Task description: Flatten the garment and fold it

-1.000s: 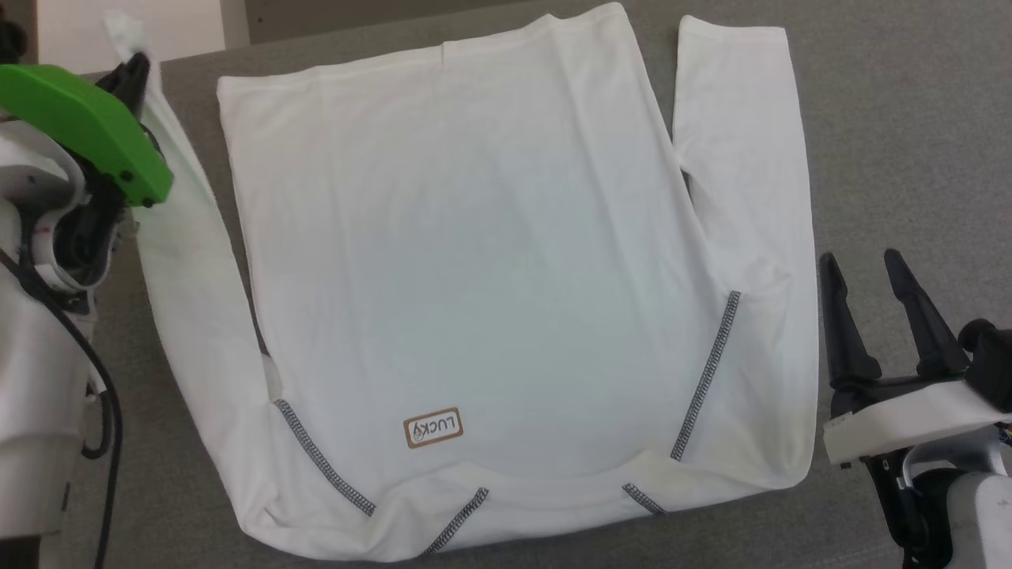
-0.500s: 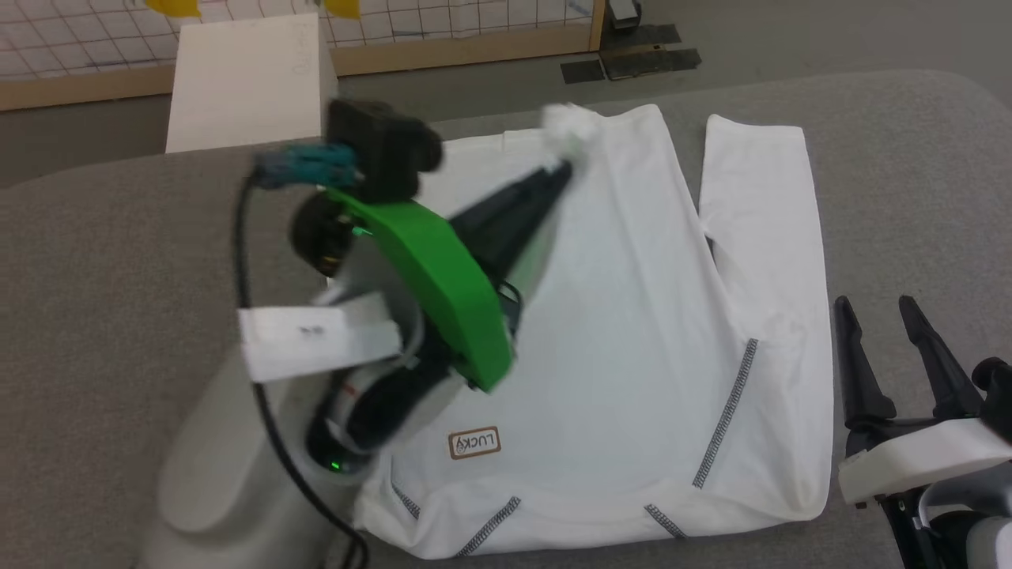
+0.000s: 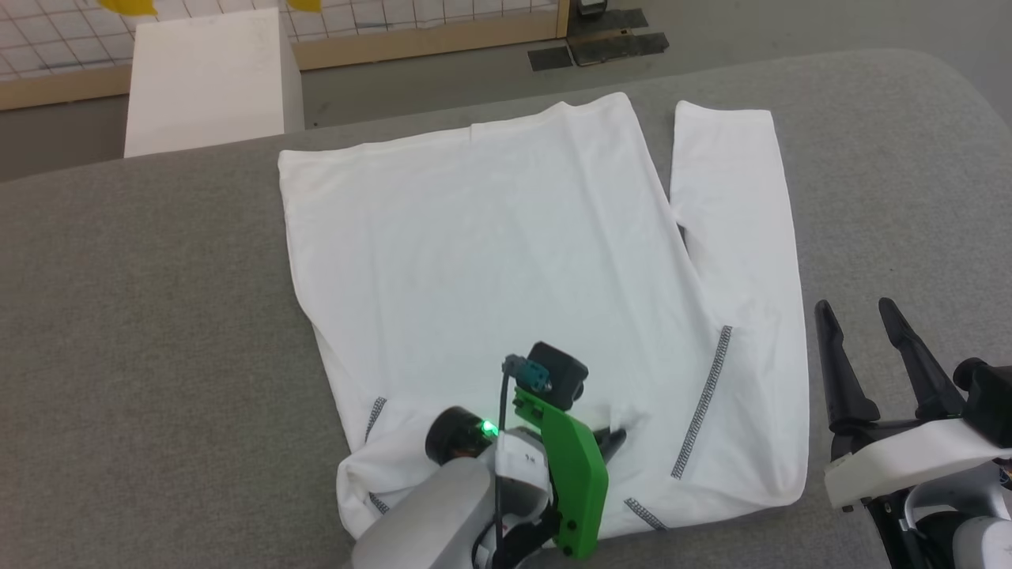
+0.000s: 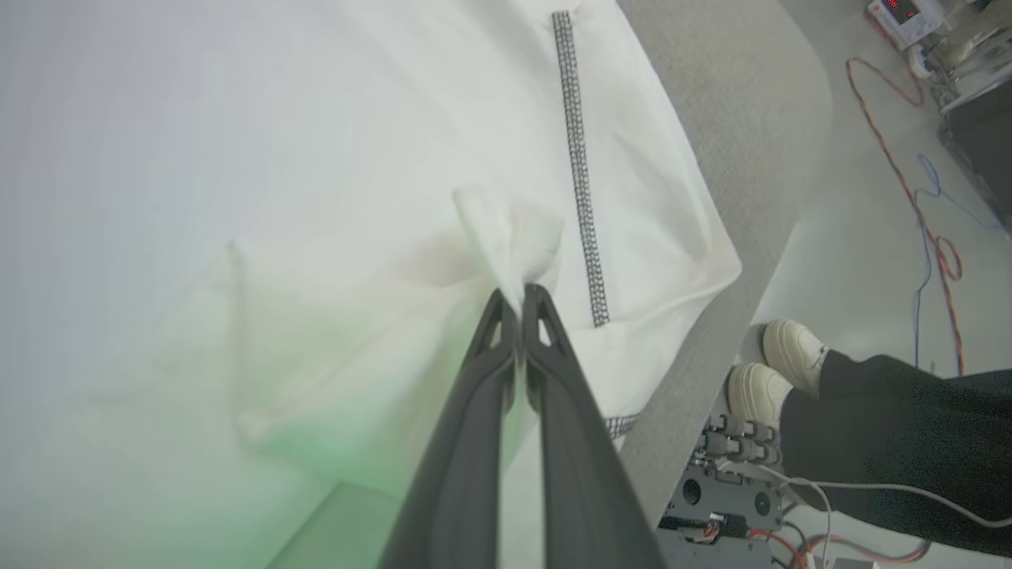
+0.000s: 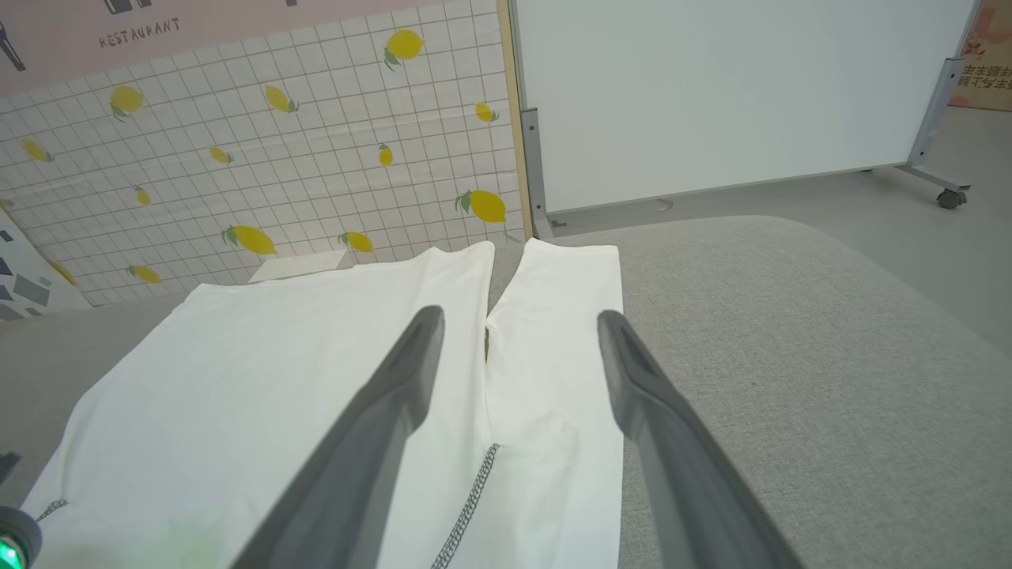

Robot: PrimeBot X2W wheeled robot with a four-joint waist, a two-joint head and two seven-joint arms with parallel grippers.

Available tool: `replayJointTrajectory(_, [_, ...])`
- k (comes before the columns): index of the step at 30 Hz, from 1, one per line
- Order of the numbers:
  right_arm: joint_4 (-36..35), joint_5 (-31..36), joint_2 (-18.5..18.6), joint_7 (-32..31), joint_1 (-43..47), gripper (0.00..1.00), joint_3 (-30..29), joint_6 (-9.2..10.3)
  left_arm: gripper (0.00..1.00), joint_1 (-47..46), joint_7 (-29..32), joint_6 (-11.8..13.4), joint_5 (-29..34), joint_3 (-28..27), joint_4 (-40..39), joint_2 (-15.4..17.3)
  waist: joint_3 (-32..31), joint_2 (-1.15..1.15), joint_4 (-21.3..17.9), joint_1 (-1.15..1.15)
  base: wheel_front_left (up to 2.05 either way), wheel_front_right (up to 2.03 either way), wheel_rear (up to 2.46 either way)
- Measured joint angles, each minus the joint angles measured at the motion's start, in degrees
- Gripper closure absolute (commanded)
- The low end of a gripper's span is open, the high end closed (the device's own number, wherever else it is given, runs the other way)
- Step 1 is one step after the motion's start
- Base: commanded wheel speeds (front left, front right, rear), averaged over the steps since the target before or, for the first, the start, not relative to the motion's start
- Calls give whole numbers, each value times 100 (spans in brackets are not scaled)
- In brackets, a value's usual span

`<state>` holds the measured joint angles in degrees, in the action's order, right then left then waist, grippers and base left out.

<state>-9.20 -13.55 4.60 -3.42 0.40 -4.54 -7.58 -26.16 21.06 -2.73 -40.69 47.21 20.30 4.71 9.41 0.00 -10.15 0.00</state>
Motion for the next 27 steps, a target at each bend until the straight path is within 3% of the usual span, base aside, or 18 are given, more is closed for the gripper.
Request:
replayJointTrajectory(2, [23,-10,-1,23,0,0,1,0,100,-6,-116,-96,9,104,296,-43,46,0,-32,0,0,0,0])
replayJointTrajectory(4, [49,-13,-2,41,0,0,1,0,0,-9,-227,-147,0,166,466,-86,76,0,-46,0,0,0,0])
replayJointTrajectory(10, [83,-13,-5,42,-1,0,-51,0,0,-94,-783,-158,-185,-19,432,-145,73,0,44,0,0,0,0])
replayJointTrajectory(15, [77,-7,2,31,-2,0,-114,0,0,-98,-1552,-96,-380,-576,-87,-59,33,0,204,0,0,0,0])
replayJointTrajectory(23, [231,-5,186,-135,-305,0,-248,0,0,194,-3268,751,-20,-1895,-611,940,44,0,539,0,0,0,0])
replayJointTrajectory(27, [545,-76,374,-271,-741,0,-268,0,0,528,-3550,1001,215,-2535,-714,1281,153,0,663,0,0,0,0])
